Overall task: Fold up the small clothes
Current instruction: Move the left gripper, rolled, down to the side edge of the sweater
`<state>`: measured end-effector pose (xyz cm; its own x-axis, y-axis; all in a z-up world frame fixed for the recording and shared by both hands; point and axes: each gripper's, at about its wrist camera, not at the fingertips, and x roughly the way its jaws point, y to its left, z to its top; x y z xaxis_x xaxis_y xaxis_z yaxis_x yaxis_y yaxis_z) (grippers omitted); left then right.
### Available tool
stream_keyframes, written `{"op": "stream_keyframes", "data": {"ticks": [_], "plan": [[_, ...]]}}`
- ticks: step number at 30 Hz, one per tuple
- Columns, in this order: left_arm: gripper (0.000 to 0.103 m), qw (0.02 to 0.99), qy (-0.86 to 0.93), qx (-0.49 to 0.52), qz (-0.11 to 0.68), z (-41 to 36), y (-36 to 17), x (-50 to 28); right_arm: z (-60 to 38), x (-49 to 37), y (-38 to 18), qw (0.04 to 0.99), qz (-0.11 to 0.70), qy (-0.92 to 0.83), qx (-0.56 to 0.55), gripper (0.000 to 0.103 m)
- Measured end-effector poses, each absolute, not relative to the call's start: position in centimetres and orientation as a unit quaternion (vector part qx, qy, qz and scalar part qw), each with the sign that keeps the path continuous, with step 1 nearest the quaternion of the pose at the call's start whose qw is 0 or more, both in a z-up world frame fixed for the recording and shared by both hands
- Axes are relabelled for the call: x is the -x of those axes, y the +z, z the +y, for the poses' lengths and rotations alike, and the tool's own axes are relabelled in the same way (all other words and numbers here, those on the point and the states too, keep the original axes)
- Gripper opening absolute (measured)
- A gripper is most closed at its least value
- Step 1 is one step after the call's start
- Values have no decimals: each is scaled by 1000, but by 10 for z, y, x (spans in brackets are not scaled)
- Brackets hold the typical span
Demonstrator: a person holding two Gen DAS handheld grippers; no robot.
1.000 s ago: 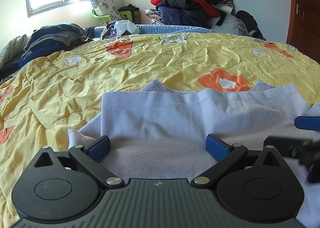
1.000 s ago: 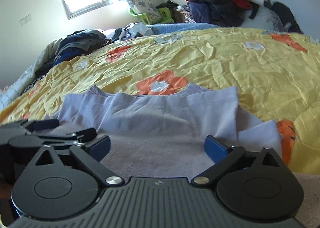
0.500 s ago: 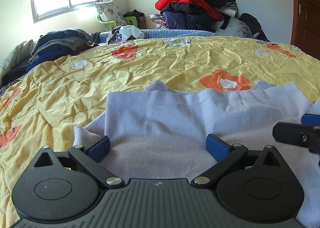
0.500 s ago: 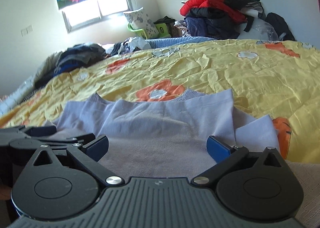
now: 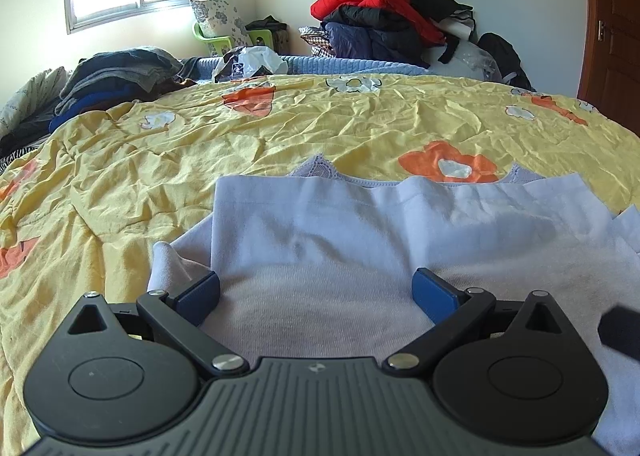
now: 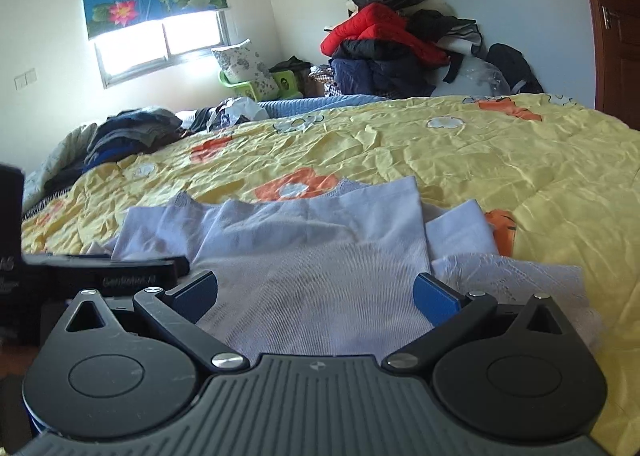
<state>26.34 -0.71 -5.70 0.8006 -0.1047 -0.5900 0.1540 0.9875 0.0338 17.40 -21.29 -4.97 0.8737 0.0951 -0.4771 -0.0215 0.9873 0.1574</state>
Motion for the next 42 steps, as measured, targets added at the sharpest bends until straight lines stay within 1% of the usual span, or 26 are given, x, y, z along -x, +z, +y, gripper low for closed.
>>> {"op": "stream_keyframes", "data": {"ticks": [7,10,12,15,18,22,26,28,32,35,42], "plan": [[103,946,-83,-35,312,4,-51,-254,-185,-152,-43,964,261,45,-16,103],[103,947,-88,-8,309,29,-41,-235,-166,-138,-41,965,254,62,38,103],[103,954,-88,7,287,50,-30,-220,-153,-128,-40,964,248,66,74,103],[103,958,-65,5,280,83,-18,-215,-131,-112,-38,960,238,86,120,103],[103,949,-58,15,309,116,-16,-228,-105,-94,-38,954,220,97,177,103],[103,917,-125,94,368,145,-21,-250,-70,-76,-45,936,205,112,262,103],[103,877,-201,155,407,144,-34,-269,-47,-66,-55,919,192,104,328,103],[103,865,-209,164,425,139,-43,-277,-42,-65,-60,914,195,97,343,103],[103,867,-222,161,417,130,-44,-285,-32,-68,-62,917,189,77,344,103],[103,854,-238,191,421,128,-45,-299,-20,-73,-67,915,174,67,357,103],[103,826,-266,269,418,127,-53,-328,-2,-106,-67,916,173,69,355,103]]}}
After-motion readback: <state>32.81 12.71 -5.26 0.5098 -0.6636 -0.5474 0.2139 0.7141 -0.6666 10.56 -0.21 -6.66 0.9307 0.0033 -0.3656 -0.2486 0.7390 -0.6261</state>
